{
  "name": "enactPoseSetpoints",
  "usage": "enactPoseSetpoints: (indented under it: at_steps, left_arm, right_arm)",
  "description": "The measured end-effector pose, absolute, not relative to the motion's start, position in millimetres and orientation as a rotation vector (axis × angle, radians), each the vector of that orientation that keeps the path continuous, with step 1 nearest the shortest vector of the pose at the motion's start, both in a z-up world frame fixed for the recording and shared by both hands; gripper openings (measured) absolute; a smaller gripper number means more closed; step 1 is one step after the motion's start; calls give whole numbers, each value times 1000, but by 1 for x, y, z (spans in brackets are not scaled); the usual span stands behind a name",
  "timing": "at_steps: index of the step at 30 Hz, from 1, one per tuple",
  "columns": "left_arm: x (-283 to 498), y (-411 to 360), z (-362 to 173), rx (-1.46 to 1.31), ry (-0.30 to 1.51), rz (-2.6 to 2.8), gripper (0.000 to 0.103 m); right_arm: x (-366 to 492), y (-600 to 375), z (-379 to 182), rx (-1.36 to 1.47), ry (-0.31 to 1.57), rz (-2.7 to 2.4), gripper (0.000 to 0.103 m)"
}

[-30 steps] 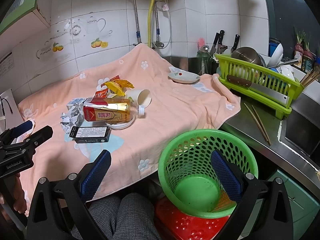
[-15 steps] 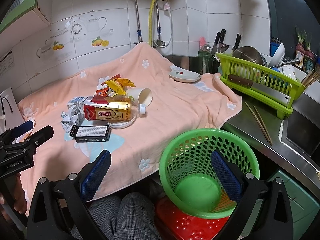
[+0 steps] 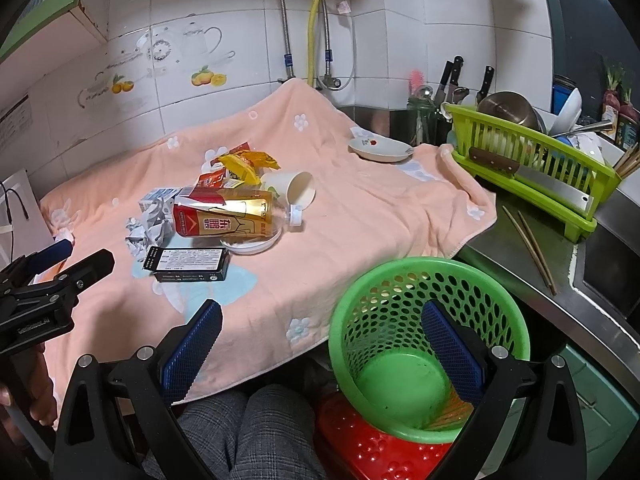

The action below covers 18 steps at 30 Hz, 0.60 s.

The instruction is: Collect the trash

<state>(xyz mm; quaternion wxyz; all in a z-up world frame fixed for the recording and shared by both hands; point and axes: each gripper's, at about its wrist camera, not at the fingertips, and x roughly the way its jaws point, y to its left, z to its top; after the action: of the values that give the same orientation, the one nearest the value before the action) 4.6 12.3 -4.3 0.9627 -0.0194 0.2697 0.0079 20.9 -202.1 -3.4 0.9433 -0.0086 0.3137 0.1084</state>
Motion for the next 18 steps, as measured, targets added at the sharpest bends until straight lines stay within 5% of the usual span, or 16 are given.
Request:
enactPoseSetpoints:
  at_steps: [18]
  left_arm:
    - [20,37,-10,-69,577,80,98]
  right_arm:
    - [46,-184,-11,-54,661,305,97]
